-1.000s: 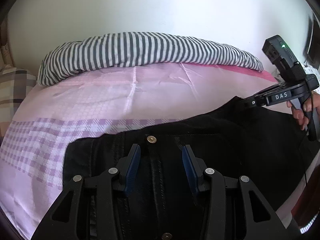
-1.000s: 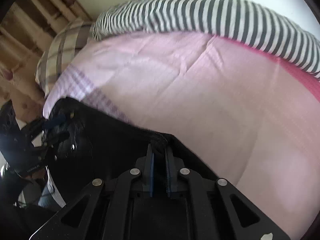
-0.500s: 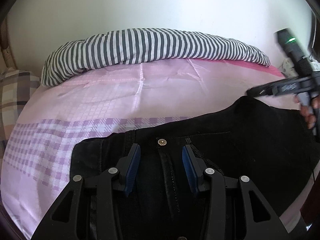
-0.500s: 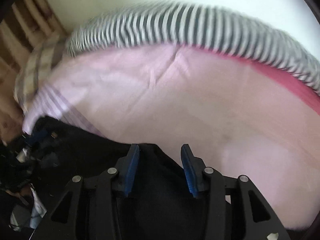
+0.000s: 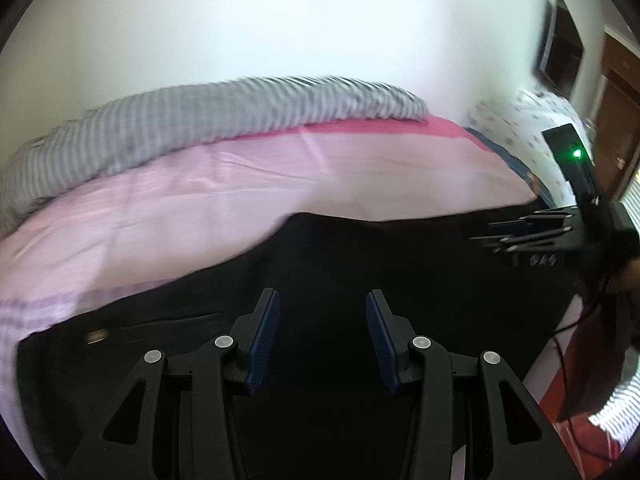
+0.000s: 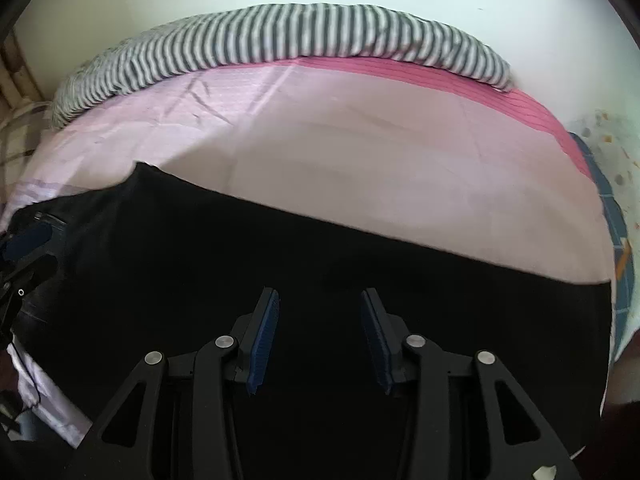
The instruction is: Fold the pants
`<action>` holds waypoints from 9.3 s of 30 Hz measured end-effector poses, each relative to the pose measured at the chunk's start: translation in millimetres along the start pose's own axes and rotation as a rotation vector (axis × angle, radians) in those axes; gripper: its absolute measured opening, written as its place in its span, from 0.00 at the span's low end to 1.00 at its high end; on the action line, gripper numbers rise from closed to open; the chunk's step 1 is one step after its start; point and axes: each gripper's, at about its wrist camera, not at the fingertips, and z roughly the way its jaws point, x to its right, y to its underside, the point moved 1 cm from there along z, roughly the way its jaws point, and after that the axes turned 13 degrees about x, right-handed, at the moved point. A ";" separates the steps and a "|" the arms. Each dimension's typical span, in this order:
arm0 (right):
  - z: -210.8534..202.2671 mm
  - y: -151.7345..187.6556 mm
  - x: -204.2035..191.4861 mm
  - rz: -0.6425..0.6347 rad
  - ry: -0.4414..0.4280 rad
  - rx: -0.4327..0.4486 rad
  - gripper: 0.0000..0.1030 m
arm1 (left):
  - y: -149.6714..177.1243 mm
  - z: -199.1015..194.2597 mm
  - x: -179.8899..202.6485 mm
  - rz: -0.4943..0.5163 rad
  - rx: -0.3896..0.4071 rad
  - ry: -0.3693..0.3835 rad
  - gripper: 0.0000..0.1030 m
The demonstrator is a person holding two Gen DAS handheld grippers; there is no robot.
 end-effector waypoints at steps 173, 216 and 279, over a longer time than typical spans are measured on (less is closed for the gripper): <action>-77.5 76.2 26.6 0.117 -0.008 0.081 0.35 | 48.2 -9.1 37.5 -0.075 -0.121 0.037 0.27; -59.6 84.3 14.0 0.168 0.024 0.040 0.35 | 54.5 10.4 21.7 -0.141 -0.184 -0.009 0.32; -55.8 63.3 -168.2 0.074 -0.304 -0.017 0.41 | 181.5 -162.3 -224.6 -1.171 0.216 -0.098 0.66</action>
